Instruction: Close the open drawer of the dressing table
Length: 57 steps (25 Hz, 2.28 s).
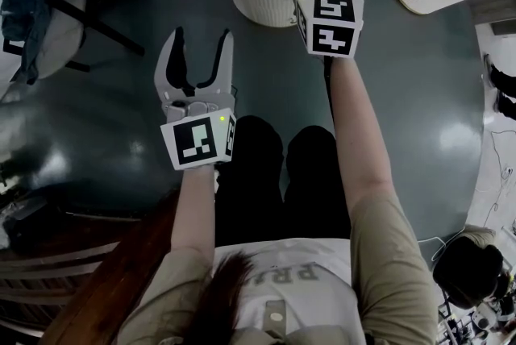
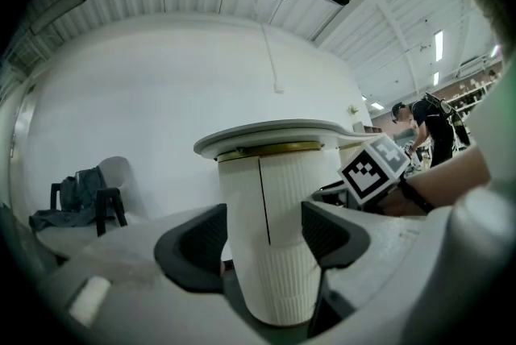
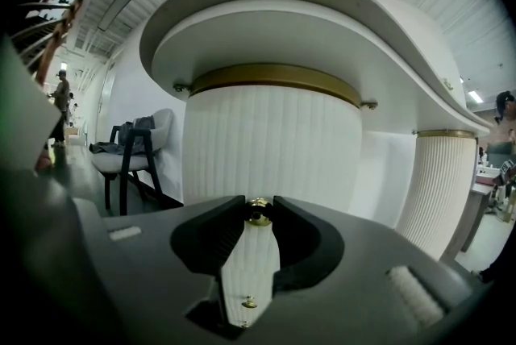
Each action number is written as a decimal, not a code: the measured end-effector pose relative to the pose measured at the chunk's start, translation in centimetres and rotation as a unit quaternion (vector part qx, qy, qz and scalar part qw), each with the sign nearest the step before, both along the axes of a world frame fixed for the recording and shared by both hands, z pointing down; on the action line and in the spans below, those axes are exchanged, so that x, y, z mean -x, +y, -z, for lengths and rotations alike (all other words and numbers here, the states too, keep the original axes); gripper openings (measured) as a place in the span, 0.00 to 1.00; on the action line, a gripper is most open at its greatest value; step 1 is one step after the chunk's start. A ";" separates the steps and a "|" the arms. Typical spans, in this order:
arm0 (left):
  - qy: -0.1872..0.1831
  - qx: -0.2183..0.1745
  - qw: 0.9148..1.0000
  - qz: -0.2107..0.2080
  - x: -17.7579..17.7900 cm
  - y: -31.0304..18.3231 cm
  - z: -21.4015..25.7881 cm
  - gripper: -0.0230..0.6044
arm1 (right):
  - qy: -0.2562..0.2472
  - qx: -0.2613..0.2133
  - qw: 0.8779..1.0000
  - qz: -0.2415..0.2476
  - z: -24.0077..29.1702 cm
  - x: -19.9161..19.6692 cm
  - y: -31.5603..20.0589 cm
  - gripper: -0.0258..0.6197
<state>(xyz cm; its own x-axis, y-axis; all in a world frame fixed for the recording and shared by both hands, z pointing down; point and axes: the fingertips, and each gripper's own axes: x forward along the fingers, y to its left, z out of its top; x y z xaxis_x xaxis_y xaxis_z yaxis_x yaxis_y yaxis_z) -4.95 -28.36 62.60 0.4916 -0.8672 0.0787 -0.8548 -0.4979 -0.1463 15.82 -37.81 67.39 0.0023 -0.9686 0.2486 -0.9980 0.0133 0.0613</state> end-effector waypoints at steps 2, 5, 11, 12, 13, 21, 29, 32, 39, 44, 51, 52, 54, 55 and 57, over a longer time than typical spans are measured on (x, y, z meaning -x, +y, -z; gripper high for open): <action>0.003 0.005 1.000 0.000 -0.2 0.3 0.5 0.52 | -0.006 0.002 1.000 0.006 0.1 -0.1 0.0 0.22; 0.011 0.018 1.000 0.009 -0.1 0.7 1.4 0.52 | -0.019 0.010 0.999 0.026 0.2 0.3 0.1 0.29; 0.028 0.050 0.998 0.029 1.3 1.1 4.7 0.52 | -0.029 0.038 0.998 0.039 1.5 0.5 1.9 0.59; 0.027 0.052 0.998 0.029 1.4 1.3 5.5 0.52 | -0.027 0.043 0.998 0.038 1.9 0.5 2.3 0.61; 0.027 0.053 0.998 0.029 1.5 1.5 6.4 0.52 | -0.026 0.047 0.998 0.039 2.3 0.4 2.8 0.62; 0.032 0.071 0.996 0.038 2.4 2.5 13.5 0.52 | -0.027 0.070 0.996 0.038 7.5 0.4 7.0 0.63; 0.026 0.080 0.996 0.030 1.7 4.3 20.6 0.52 | -0.027 0.088 0.995 0.040 14.3 -0.1 11.6 0.65; 0.024 0.084 0.996 0.025 1.2 5.1 23.6 0.52 | -0.029 0.090 0.995 0.039 17.8 -0.7 13.6 0.65; 0.036 0.070 0.997 0.011 0.8 6.1 30.9 0.52 | -0.031 0.061 0.997 0.037 28.0 -2.1 17.4 0.65; 0.041 0.044 0.998 0.013 1.5 6.8 36.1 0.52 | -0.056 0.018 0.997 0.049 35.9 -2.2 19.5 0.65; 0.036 -0.009 0.999 0.010 2.8 6.9 43.6 0.52 | -0.087 -0.034 0.994 0.062 45.0 -0.6 21.3 0.61; 0.036 -0.017 0.999 0.008 2.9 7.0 44.5 0.52 | -0.091 -0.039 0.993 0.065 45.9 -0.2 21.5 0.60; 0.040 -0.028 0.999 0.004 3.0 7.2 45.9 0.52 | -0.092 -0.049 0.993 0.064 47.3 0.1 22.0 0.57; 0.041 -0.031 0.999 0.002 3.0 7.3 46.3 0.52 | -0.092 -0.056 0.992 0.062 48.0 0.2 22.3 0.55; 0.041 -0.030 0.999 0.001 3.0 7.5 46.9 0.52 | -0.095 -0.077 0.991 0.055 49.5 0.1 22.9 0.50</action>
<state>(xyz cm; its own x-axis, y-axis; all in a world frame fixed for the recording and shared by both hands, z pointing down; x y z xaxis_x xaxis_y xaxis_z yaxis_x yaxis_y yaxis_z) -7.91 -20.87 15.73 0.4929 -0.8700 -0.0142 -0.8660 -0.4889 -0.1048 15.71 -14.93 17.90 -0.1387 -0.9867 0.0844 -0.9847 0.1283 -0.1181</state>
